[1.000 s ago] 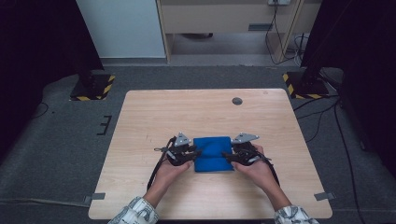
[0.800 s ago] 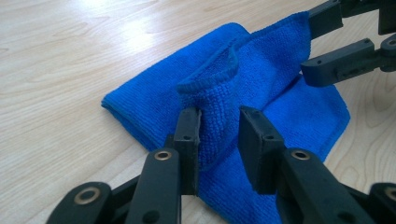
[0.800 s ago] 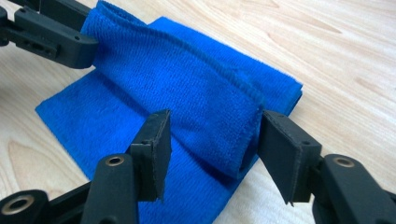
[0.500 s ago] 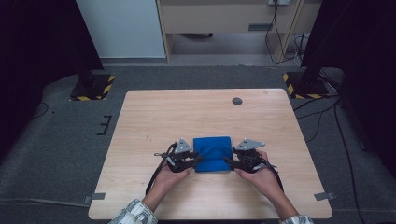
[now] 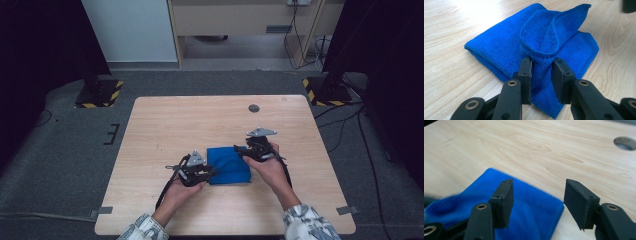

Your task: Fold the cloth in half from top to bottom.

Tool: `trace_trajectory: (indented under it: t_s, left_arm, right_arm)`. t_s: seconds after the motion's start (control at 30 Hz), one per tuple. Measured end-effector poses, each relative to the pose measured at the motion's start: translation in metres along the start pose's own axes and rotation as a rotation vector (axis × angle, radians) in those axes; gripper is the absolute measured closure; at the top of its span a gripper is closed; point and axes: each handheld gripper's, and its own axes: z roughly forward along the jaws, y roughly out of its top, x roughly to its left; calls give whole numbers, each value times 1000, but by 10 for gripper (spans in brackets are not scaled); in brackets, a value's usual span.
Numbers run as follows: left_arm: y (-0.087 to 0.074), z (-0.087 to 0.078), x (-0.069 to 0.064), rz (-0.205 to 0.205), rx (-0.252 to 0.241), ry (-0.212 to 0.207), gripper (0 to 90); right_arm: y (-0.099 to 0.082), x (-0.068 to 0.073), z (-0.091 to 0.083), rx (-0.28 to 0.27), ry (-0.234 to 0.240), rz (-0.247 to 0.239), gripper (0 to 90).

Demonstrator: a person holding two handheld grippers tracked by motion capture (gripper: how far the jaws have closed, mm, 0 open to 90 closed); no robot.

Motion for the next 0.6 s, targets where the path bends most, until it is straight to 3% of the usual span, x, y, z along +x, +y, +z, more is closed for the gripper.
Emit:
trace_trajectory:
  t_s: [0.13, 0.3, 0.47, 0.6]
  left_arm:
    - [0, -4, 3, -11, -15, -7, 700]
    - [-1, -4, 3, -17, -7, -11, 701]
    - [-3, -7, 0, -7, 0, -14, 706]
    - [-5, -10, -3, -1, 13, -14, 701]
  right_arm:
    - [2, -3, 23, 54, -33, 12, 405]
    - [3, -5, 35, 97, -36, 7, 402]
    - [-5, -3, 28, 139, -19, -16, 421]
    - [-13, -3, 13, 123, 8, 17, 420]
